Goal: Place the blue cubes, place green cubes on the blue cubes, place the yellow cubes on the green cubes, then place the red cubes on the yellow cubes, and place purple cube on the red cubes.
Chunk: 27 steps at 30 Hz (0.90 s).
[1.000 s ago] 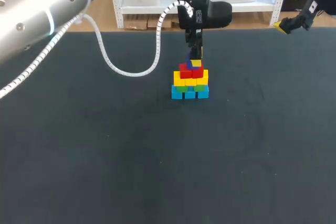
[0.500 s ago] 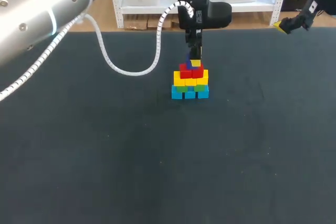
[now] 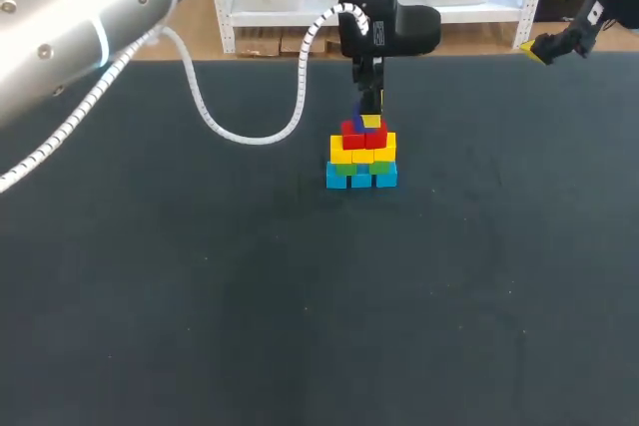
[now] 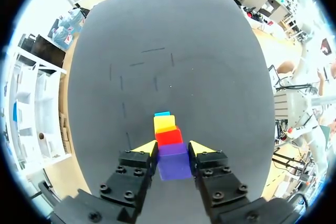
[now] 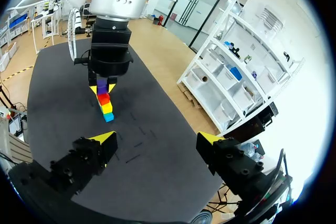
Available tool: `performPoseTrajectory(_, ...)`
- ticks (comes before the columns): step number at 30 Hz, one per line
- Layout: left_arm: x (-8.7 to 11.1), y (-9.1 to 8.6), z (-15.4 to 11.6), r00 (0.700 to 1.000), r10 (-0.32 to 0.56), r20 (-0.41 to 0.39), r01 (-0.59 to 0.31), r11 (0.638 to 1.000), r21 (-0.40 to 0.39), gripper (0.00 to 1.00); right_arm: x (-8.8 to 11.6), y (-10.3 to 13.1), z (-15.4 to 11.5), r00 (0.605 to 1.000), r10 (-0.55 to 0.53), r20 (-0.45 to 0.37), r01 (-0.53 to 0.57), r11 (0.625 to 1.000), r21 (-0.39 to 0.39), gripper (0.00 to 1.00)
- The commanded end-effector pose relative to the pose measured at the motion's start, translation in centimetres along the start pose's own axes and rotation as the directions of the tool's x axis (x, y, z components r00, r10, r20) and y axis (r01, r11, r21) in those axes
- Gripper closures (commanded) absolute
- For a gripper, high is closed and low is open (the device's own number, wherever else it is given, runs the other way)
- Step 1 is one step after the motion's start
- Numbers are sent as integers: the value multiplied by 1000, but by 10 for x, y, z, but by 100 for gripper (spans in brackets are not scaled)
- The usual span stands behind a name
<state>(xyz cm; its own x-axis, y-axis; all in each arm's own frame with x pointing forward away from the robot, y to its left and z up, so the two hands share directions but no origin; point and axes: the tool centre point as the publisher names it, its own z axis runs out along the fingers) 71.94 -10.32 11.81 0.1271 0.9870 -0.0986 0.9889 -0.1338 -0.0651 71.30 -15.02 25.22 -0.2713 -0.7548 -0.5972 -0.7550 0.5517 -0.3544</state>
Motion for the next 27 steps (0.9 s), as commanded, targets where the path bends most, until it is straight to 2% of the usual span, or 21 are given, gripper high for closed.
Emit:
performPoseTrajectory(1, -2, 2, -1, 1000, 4, -5, -4, 1000, 5, 70, 0, 1, 1, 1000, 1, 0, -1, 1000, 8, 0)
performPoseTrajectory(4, -2, 2, -1, 1000, 5, -6, -5, 1000, 5, 65, 0, 1, 1, 1000, 1, 0, -1, 1000, 8, 0)
performPoseTrajectory(18, 0, 3, 1, 1000, 1, -12, -1, 1000, 4, 61, 0, 1, 1, 1000, 1, 0, -1, 1000, 8, 0)
performPoseTrajectory(20, 0, 3, 1, 1000, 1, -13, -1, 1000, 5, 55, 0, 1, 1, 1000, 1, 0, -1, 1000, 8, 0)
performPoseTrajectory(25, 0, 3, 1, 1000, 0, -12, 0, 1000, 4, 54, 0, 1, 1, 1000, 1, 0, -1, 1000, 8, 0)
performPoseTrajectory(27, 1, 3, 0, 1000, 0, -11, 0, 1000, 2, 45, 0, 1, 1, 1000, 1, 0, -1, 1000, 8, 0)
